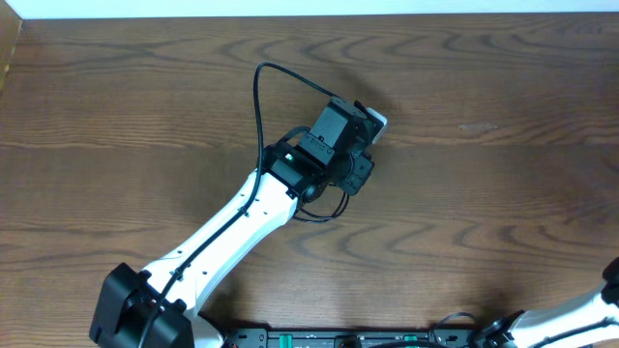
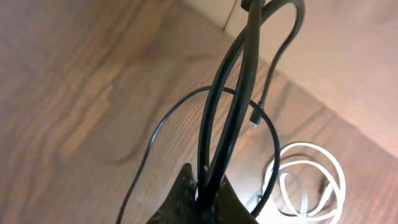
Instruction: Untangle cables
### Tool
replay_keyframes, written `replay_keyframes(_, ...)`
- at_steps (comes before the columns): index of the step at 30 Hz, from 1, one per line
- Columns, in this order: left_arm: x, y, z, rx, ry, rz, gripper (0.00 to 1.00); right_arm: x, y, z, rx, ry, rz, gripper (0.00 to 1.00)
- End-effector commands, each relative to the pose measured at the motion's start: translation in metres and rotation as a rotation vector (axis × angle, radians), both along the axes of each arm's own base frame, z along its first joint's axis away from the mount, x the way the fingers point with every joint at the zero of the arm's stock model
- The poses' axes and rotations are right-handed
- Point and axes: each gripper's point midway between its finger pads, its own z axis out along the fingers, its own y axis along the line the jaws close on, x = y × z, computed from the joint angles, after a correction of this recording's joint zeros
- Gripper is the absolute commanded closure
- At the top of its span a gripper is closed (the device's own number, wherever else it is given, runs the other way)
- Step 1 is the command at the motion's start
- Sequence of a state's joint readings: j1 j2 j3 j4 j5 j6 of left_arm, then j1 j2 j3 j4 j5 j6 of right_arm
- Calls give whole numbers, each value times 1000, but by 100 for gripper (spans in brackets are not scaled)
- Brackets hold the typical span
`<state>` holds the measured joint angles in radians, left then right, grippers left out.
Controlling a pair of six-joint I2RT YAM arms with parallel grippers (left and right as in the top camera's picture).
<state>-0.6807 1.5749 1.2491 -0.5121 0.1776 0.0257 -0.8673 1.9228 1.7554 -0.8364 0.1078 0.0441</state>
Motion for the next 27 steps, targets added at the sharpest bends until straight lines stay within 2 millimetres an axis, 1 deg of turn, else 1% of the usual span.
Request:
replay_keyframes(1, -1, 1, 1, -2, -1, 4, 76, 2, -8, -24, 39, 17, -37, 99)
replay_keyframes(5, 0, 0, 2, -5, -4, 4, 76, 1, -12, -51, 73, 52, -62, 99)
replay_keyframes(8, 0, 0, 2, -5, -5, 4, 76, -4, -16, -65, 73, 94, -80, 99)
replay_keyframes(11, 0, 0, 2, -5, -5, 4, 76, -8, -19, -69, 75, 107, -92, 99)
replay_keyframes(17, 0, 0, 2, -5, -5, 4, 76, -15, -24, -69, 75, 104, -108, 99)
replay_keyframes(18, 0, 0, 2, -5, -5, 4, 76, -15, -25, -69, 75, 104, -109, 92)
replay_keyframes(19, 0, 0, 2, -5, -5, 4, 76, -15, -25, -68, 73, 103, -110, 72)
replay_keyframes(20, 0, 0, 2, -5, -5, 4, 76, -16, -26, -68, 73, 103, -110, 49)
replay_keyframes(21, 0, 0, 2, -6, -5, 4, 76, -16, -26, -68, 72, 104, -108, 40)
replay_keyframes(22, 0, 0, 2, -5, -5, 4, 76, -16, -26, -68, 71, 103, -108, 28)
replay_keyframes(23, 0, 0, 2, -5, -5, 4, 76, -16, -26, -68, 71, 103, -108, 20)
replay_keyframes(27, -1, -1, 2, -5, -5, 3, 76, -16, -27, -68, 69, 102, -109, 19)
